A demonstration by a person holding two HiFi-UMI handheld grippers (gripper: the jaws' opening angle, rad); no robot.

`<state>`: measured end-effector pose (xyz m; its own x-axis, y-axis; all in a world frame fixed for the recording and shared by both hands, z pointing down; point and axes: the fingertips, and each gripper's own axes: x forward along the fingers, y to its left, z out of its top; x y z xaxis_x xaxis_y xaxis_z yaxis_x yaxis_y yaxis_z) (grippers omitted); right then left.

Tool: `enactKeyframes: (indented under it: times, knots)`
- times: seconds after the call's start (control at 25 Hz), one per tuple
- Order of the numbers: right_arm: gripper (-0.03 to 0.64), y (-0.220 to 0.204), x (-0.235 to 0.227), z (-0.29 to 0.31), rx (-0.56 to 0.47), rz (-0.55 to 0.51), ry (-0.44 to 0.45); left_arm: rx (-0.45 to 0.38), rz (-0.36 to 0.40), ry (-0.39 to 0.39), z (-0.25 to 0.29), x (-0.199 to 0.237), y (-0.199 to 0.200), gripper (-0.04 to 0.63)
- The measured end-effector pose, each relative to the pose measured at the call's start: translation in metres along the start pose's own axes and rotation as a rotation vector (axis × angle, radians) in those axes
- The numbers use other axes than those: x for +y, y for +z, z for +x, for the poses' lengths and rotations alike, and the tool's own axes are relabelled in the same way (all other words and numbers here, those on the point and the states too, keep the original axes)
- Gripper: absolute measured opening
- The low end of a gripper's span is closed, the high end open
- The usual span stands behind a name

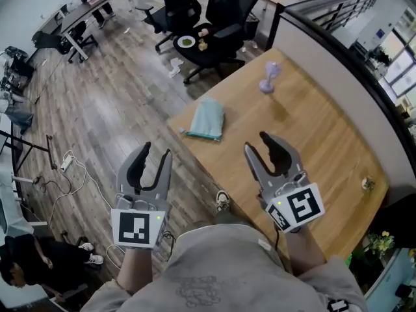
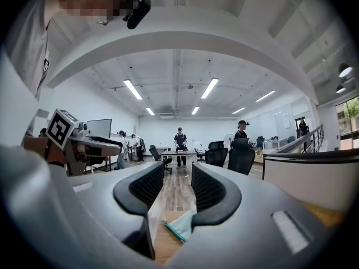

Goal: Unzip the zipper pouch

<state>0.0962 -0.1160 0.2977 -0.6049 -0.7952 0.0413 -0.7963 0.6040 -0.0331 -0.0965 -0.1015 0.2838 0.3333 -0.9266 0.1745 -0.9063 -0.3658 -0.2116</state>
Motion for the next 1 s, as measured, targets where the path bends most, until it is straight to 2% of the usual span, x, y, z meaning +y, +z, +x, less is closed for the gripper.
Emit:
enactKeyframes:
  times: [0.32, 0.56, 0.88, 1.0]
  knots:
    - [0.163, -0.001, -0.033, 0.026, 0.024, -0.017, 0.009, -0.038, 0.000, -0.025, 0.047, 0.002, 0.013, 0.164]
    - [0.164, -0.003, -0.039, 0.040, 0.042, -0.011, -0.003, -0.027, 0.014, -0.037, 0.058, 0.011, 0.019, 0.164]
    - [0.163, -0.014, -0.037, 0.059, 0.093, -0.001, -0.044, -0.013, 0.031, -0.101, 0.076, 0.029, 0.014, 0.164]
    - [0.164, -0.024, -0.036, 0.069, 0.127, -0.005, -0.049, 0.012, 0.011, -0.125, 0.083, 0.035, 0.005, 0.164]
